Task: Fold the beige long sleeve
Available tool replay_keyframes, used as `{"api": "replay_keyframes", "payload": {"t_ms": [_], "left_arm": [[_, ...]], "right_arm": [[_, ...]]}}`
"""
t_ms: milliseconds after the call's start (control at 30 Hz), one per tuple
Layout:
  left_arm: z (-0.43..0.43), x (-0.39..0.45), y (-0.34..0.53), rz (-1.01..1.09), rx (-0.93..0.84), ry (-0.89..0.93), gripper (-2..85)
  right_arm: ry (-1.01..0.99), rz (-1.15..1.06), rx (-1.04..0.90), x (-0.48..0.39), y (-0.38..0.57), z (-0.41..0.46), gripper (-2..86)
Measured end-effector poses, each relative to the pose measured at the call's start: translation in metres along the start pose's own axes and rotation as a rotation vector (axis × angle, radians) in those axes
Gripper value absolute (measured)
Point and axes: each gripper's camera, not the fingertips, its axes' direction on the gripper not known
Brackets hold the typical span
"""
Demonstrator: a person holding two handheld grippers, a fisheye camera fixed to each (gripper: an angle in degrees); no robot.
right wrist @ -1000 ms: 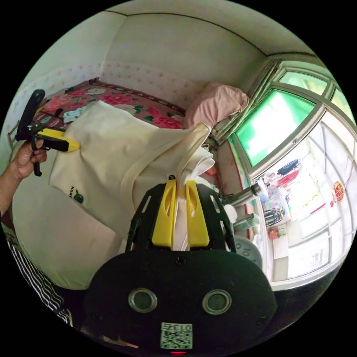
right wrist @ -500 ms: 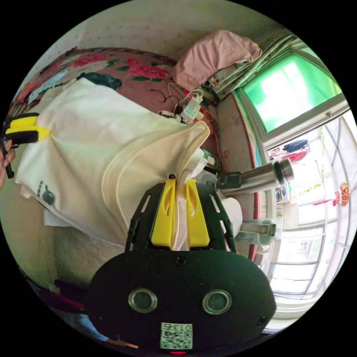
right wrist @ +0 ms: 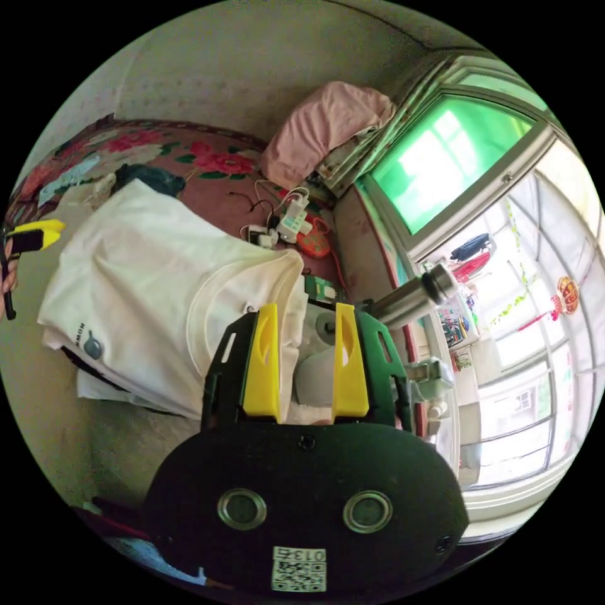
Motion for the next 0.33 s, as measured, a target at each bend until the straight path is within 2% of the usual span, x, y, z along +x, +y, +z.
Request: {"api": "replay_keyframes", "payload": {"t_ms": [133,200,333], "left_arm": [[-0.074,0.022,0.062,0.088,0.101,0.018,13.5],[-0.103,0.039,0.102,0.151,0.123,0.027,11.2],[-0.147,0.076,0.212,0.306,0.078,0.082,2.2]], "right_arm": [[-0.047,0.05,0.194,0.014,0.053,-0.106,9.7],[-0.083,0.047,0.276,0.007,0.108,-0.181,6.1],[-0.046,0.056,0.376,-0.024,0.215,-0.28,1.4]]}}
